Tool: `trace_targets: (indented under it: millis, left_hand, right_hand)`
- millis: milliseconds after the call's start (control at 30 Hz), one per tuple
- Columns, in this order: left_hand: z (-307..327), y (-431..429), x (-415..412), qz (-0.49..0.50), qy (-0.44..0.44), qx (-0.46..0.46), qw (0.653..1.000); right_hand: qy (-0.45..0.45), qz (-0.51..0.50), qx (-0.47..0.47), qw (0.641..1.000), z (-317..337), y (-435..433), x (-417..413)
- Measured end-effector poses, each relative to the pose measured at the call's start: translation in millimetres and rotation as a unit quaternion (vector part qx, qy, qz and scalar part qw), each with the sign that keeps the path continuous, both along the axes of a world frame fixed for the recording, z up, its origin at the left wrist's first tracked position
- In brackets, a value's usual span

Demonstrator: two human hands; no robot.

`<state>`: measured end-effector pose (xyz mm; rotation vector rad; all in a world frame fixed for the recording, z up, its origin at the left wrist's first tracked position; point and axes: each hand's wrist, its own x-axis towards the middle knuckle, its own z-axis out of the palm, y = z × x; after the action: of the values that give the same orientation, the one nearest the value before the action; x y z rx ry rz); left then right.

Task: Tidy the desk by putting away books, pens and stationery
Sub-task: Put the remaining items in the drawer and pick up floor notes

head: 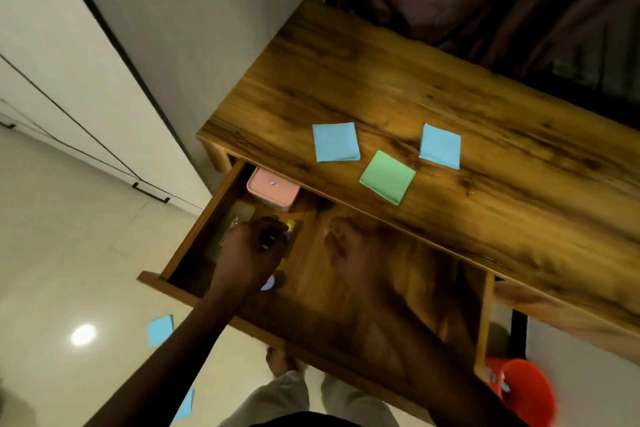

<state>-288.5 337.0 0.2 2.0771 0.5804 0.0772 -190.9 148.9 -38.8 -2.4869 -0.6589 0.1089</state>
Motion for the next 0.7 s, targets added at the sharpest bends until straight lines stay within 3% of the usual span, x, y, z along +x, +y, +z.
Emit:
trace_targets:
  millis: [167, 333, 467, 700]
  left_hand:
    - [6.1, -7.1, 68.9, -0.055, -0.020, 0.019, 0.998]
    - [17.5, -19.0, 140.4, -0.080, -0.028, -0.009, 0.996]
    - [2.9, -13.1, 190.3, -0.062, -0.067, 0.076, 0.993]
    - [-24.0, 16.6, 248.4, -0.203, 0.066, 0.207, 0.955]
  right_hand:
    - [-0.019, -0.115, -0.013, 0.993, 31.7, -31.2, 85.3]
    - [0.018, -0.114, -0.114, 0.987, 33.1, -43.3, 135.2]
    - [0.063, -0.098, -0.163, 0.980, 26.6, -49.9, 156.0]
    - [0.096, -0.112, -0.163, 0.976, 24.1, -51.7, 159.8]
